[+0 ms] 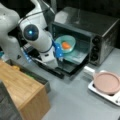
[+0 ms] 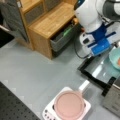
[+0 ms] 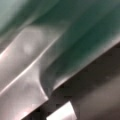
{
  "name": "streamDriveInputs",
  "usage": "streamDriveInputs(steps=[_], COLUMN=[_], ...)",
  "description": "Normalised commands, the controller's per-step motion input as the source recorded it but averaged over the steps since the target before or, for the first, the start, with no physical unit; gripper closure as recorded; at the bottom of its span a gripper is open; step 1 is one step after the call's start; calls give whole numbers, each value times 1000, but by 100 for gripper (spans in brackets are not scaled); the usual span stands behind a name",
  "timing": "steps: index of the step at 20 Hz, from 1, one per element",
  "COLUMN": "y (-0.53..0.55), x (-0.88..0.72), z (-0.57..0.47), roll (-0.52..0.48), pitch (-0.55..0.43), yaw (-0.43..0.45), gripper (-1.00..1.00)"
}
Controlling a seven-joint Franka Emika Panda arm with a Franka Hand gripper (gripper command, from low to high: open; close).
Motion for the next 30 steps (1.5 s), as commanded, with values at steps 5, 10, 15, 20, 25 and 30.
streamDriveInputs(steps=[5,10,15,20,25,30], y=[175,44,-17,-66,-67,14], x=[-139,-141,-127,-146,-185,-144], z=[44,-47,-70,60,209,168], roll=[-441,-253,-180,-205,-225,-174], pitch=[-92,-145,-157,-145,-89,-42], yaw=[-184,-62,-35,-57,-54,-52], gripper=[-100,-100,-100,-100,-100,-100])
